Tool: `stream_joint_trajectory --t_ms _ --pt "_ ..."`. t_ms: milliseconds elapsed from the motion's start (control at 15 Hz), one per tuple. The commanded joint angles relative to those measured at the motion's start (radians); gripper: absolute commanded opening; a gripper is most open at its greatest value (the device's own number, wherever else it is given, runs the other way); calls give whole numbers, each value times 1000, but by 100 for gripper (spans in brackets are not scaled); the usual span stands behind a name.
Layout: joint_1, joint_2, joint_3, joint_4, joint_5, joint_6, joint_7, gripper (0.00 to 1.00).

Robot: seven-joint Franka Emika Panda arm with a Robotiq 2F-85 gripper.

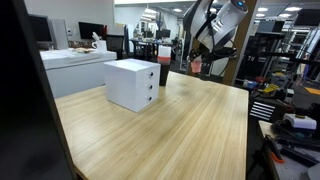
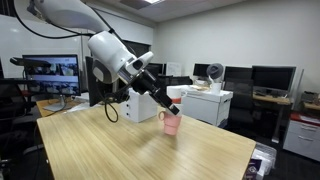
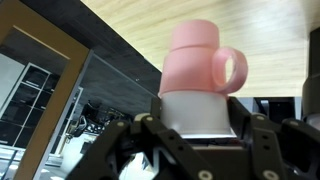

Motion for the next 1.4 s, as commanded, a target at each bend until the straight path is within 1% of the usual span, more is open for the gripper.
stream_joint_trajectory --t_ms 0,267,400,467,733,800,867,1133,1333 --pt "168 63 -134 13 84 6 67 41" --pt "345 84 -260 -2 190 5 109 41" --pt "407 92 -310 -3 239 3 121 41" --pt "436 76 -332 -10 259 4 127 41" --pt "582 107 -465 -22 274 3 199 41" --pt "646 129 -523 -34 267 2 242 41" --pt "637 136 -507 -56 271 1 256 41" --pt "648 162 -495 -119 263 2 328 41" --pt "641 197 -474 -145 248 2 406 41"
